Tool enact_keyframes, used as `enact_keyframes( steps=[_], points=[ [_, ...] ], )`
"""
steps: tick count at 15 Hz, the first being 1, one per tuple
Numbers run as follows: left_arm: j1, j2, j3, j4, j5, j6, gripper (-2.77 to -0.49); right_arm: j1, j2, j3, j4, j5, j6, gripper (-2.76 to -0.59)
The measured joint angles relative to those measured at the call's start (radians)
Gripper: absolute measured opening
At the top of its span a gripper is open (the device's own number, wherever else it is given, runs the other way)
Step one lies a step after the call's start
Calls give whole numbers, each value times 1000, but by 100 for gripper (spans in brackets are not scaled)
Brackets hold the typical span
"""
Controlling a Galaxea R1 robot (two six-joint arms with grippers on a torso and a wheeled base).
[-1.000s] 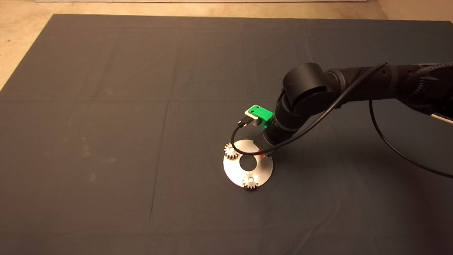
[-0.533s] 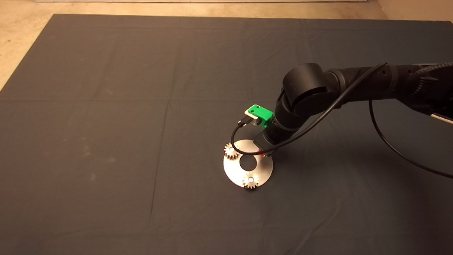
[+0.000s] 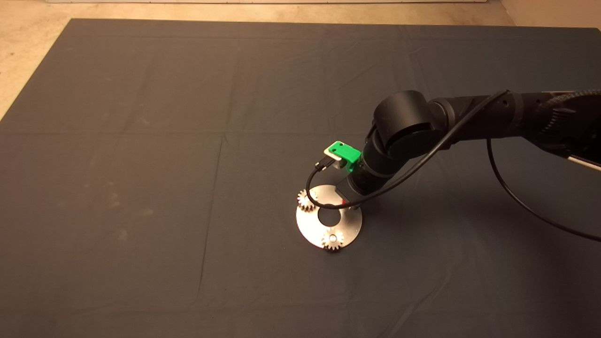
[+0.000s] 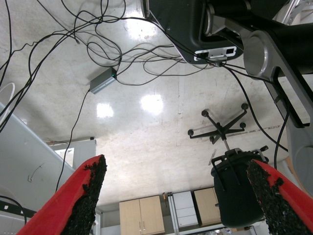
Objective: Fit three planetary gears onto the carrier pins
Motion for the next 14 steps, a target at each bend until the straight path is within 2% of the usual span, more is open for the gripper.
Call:
enact_keyframes(
  steps=[8,14],
  points=[
    [0,-6,0,0,0,7,-122,0,0,0,-9,1,3,-231],
    [0,-6,0,0,0,8,-122,0,1,0,-19,4,3,-220]
  ],
)
